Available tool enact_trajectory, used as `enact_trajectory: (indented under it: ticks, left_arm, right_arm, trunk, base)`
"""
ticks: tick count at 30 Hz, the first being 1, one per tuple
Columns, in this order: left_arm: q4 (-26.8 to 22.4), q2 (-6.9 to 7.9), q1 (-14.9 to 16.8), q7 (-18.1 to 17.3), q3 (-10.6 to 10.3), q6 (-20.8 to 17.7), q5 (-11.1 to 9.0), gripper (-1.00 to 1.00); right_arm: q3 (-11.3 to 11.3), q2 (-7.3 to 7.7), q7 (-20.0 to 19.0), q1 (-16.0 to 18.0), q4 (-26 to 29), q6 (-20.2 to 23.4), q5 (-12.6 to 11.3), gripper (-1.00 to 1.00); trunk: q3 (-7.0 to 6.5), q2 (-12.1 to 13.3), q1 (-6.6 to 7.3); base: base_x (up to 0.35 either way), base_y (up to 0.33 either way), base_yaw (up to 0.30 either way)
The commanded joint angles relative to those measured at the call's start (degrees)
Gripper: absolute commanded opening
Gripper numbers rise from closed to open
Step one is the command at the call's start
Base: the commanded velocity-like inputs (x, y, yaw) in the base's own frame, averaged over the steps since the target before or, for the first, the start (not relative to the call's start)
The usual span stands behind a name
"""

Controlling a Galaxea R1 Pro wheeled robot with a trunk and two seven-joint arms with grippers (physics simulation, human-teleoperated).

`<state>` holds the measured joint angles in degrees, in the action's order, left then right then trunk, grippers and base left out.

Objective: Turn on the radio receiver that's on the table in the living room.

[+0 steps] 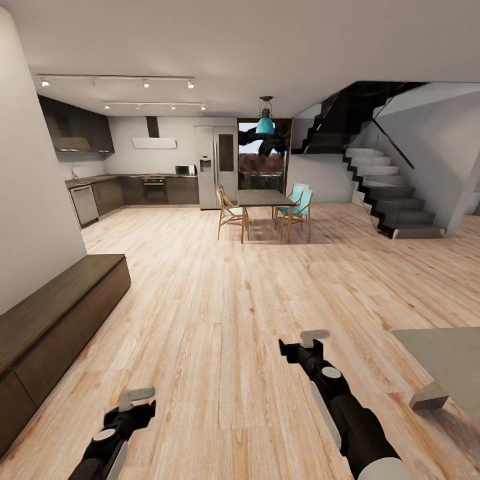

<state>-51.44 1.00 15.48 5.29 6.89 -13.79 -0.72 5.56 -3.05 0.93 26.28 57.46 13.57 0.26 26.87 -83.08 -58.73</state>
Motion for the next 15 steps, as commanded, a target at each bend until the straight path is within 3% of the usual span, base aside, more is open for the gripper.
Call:
enact_trajectory:
  ticks: [1, 5, 10, 15]
  left_arm:
    - [0.4, -0.04, 0.0, 0.0, 0.0, 0.0, 0.0, 1.0]
    - [0.8, -0.15, 0.0, 0.0, -0.1, 0.0, 0.0, 1.0]
    - [0.9, -1.33, 0.0, 0.0, -0.4, 0.0, 0.0, 1.0]
    - [0.9, -1.42, 0.0, 0.0, -0.5, 0.0, 0.0, 1.0]
  right_arm:
    - [0.2, 0.02, 0.0, 0.0, 0.0, 0.0, 0.0, 1.0]
    - [0.5, 0.0, 0.0, 0.0, 0.0, 0.0, 0.0, 1.0]
    - [0.6, -0.02, 0.0, 0.0, 0.0, 0.0, -0.1, 1.0]
    - [0.6, -0.02, 0.1, 0.0, 0.0, 0.0, -0.1, 1.0]
  trunk:
    - [0.0, 0.0, 0.0]
    - [0.0, 0.0, 0.0]
    - [0.0, 0.0, 0.0]
    - [0.0, 0.0, 0.0]
  base:
    - [0.0, 0.0, 0.0]
    - [0.0, 0.0, 0.0]
    - [0.0, 0.0, -0.004]
    - [0.0, 0.0, -0.116]
